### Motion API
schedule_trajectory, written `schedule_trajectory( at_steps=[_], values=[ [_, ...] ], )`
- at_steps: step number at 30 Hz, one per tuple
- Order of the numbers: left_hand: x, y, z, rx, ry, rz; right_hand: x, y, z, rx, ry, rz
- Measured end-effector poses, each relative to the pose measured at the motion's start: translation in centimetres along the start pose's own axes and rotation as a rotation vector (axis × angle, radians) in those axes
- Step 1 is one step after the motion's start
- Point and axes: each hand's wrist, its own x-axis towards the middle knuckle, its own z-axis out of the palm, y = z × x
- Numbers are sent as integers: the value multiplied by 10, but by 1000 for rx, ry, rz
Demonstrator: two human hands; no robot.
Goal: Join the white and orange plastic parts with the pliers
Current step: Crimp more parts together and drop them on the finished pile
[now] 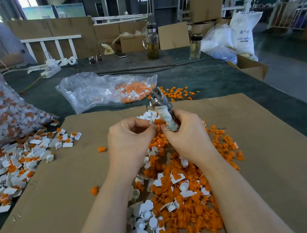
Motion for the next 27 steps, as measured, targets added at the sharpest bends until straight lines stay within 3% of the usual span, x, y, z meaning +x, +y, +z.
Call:
schedule_trajectory(
  at_steps=[9,20,27],
  values=[
    [0,0,1,32,35,-54,0,0,-6,29,-107,1],
    [1,2,-7,-334,-16,-50,0,7,-21,72,-298,78],
    [0,2,-4,-245,-29,-59,1,4,-14,91,-101,10]
  ],
)
